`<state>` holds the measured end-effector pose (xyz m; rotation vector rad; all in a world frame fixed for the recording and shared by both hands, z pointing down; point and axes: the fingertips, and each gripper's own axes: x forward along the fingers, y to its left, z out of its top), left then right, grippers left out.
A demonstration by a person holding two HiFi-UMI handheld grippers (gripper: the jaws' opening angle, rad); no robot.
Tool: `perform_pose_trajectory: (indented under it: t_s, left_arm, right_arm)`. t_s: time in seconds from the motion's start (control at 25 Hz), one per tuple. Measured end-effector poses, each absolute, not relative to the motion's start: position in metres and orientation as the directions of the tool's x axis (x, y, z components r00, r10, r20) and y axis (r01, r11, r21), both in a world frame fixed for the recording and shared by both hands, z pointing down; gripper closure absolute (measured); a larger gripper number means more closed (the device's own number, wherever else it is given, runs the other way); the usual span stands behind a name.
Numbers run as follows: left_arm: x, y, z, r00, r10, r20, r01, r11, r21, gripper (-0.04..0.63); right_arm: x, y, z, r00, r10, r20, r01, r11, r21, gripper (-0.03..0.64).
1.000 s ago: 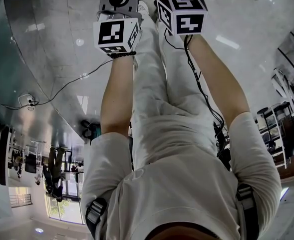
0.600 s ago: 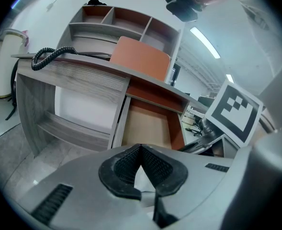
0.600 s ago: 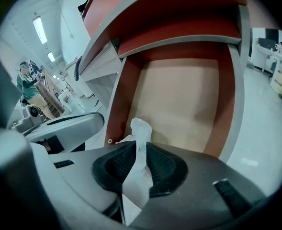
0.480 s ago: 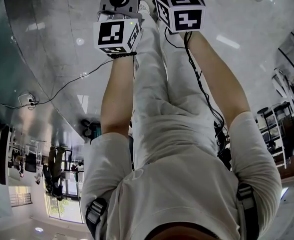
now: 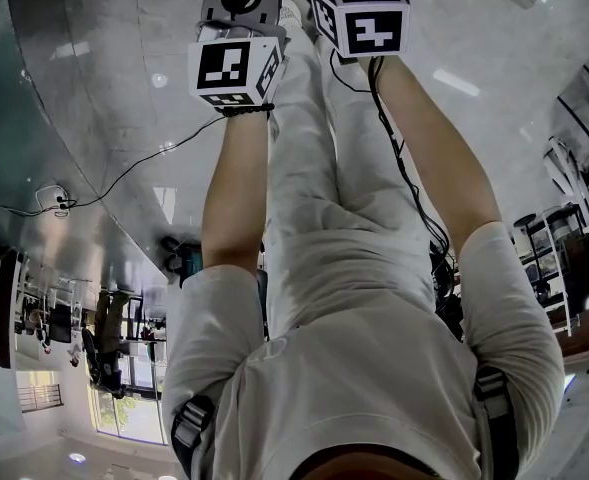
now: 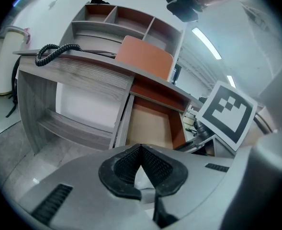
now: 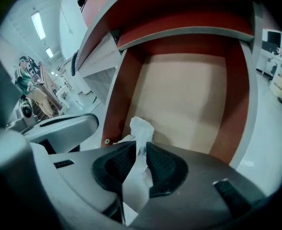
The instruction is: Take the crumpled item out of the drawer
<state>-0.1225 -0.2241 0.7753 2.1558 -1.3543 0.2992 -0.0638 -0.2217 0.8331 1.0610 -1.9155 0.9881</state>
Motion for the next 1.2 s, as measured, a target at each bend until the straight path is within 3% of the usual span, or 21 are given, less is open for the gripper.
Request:
perform_pose_trajectory:
  t_s: [0.52, 0.72, 1.2]
  left_arm:
    - [-0.124, -0.224, 0.780, 0.463, -0.750, 0.473, -0.879, -0.321, 0.352, 0.597]
    - [-0.124, -0.225, 0.780, 0.461, -0.751, 0.473, -0.880, -0.319, 0.352, 0.597]
    - [-0.122, -0.222, 0.773, 0.456, -0.753, 0.474, -0.883, -0.315, 0.349, 0.597]
  right_arm:
    - [-0.065, -0.225, 0.841, -0.389, -0.327, 0.861, -0.889, 0.377, -0.259, 0.553]
    - [-0.060, -0.227, 0.842, -0.380, -0.327, 0.865, -0.892, 0.377, -0.249, 0.601]
    - [-0.051, -0.224, 0.826, -0.384, -0.369, 0.846, -0.898, 0.363, -0.250, 0.611]
